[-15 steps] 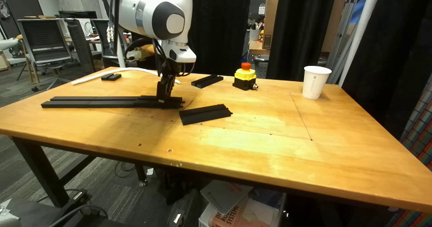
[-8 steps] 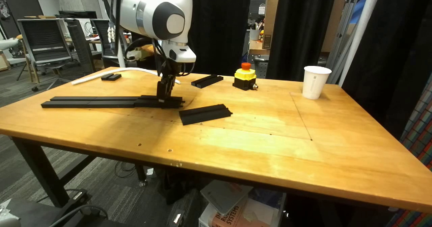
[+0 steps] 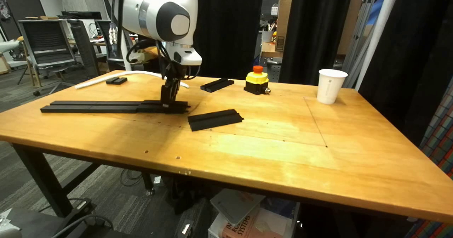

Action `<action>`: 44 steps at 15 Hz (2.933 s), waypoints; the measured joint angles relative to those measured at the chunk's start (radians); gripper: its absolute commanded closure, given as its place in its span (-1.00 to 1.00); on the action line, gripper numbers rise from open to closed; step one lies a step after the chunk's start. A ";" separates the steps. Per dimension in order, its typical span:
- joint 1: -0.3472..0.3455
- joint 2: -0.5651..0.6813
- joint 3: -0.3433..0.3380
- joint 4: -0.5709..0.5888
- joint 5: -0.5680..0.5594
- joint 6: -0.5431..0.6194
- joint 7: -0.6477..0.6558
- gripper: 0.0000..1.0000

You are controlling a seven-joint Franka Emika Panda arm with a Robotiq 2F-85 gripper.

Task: Connect the four black pieces closest to you together

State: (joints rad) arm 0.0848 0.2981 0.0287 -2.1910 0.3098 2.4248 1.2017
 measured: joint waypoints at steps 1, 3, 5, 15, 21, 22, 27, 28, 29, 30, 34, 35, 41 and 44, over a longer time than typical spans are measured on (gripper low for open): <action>0.002 0.000 0.000 0.000 0.000 -0.001 0.000 0.08; 0.005 0.000 0.000 0.000 0.000 -0.001 0.000 0.08; 0.006 0.000 0.000 -0.001 0.000 -0.001 0.001 0.08; 0.009 -0.010 -0.004 -0.011 -0.014 -0.005 0.070 0.08; 0.010 -0.017 -0.004 -0.018 -0.014 -0.021 0.080 0.08; 0.010 -0.017 -0.004 -0.018 -0.014 -0.023 0.080 0.08; 0.010 -0.018 -0.003 -0.018 -0.014 -0.025 0.078 0.08; 0.010 -0.018 -0.003 -0.018 -0.014 -0.025 0.077 0.08; 0.010 -0.018 -0.003 -0.019 -0.014 -0.025 0.075 0.08; 0.010 -0.018 -0.003 -0.019 -0.014 -0.025 0.073 0.08; 0.011 -0.022 -0.002 -0.026 -0.015 -0.021 0.069 0.08; 0.011 -0.025 -0.001 -0.030 -0.015 -0.019 0.067 0.08; 0.018 -0.050 0.001 -0.073 -0.015 0.012 0.064 0.08; 0.019 -0.060 0.001 -0.090 -0.015 0.029 0.066 0.08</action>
State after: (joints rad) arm 0.1035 0.2377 0.0302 -2.2813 0.2943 2.4538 1.2682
